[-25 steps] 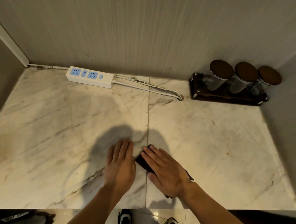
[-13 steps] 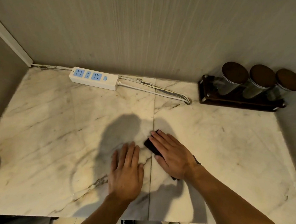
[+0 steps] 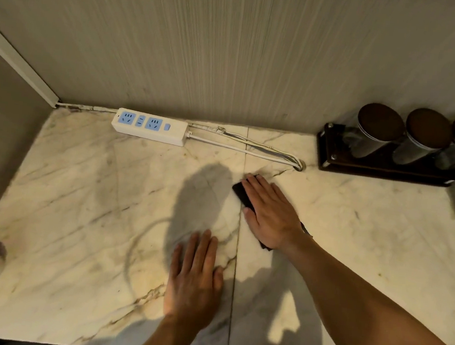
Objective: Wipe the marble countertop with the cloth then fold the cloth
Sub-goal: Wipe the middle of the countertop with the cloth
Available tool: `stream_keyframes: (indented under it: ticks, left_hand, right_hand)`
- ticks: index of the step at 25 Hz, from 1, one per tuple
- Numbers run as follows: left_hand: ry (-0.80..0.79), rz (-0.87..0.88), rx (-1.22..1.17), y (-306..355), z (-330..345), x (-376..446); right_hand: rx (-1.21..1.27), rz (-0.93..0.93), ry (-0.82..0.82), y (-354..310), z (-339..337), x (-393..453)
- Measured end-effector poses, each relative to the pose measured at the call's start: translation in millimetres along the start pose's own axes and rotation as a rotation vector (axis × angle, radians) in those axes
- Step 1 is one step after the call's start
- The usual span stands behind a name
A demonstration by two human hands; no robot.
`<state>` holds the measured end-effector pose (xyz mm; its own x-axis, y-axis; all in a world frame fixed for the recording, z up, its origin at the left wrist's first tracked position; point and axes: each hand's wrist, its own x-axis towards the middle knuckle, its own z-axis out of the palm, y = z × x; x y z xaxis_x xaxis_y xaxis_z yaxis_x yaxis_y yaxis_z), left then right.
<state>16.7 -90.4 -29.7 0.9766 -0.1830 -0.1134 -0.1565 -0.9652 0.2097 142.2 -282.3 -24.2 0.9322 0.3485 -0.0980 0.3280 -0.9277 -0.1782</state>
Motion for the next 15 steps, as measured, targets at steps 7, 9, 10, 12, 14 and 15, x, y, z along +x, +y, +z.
stream_keyframes:
  ticks: [7,9,10,12,14,15]
  left_hand:
    - [-0.018,0.009,0.014,-1.2,-1.2,1.4]
    - [-0.023,0.005,0.01,-1.1,-1.2,1.7]
    - [-0.027,0.001,0.01,-1.1,-0.9,1.8]
    - [-0.034,0.0,0.012,-1.5,-0.4,1.9]
    - [-0.033,0.006,0.007,-2.2,0.6,1.4]
    - [-0.031,0.008,0.003,-2.4,1.2,1.3]
  right_hand:
    - [0.064,0.298,0.068,-0.6,4.8,22.2]
    - [0.073,0.38,0.097,-2.5,5.7,24.6]
    - [0.082,0.423,0.104,-3.2,6.1,26.0]
    - [0.111,0.527,0.127,-5.0,6.1,27.4]
    - [0.139,0.631,0.164,-8.0,5.7,25.7]
    - [0.152,0.678,0.177,-9.9,5.5,23.9]
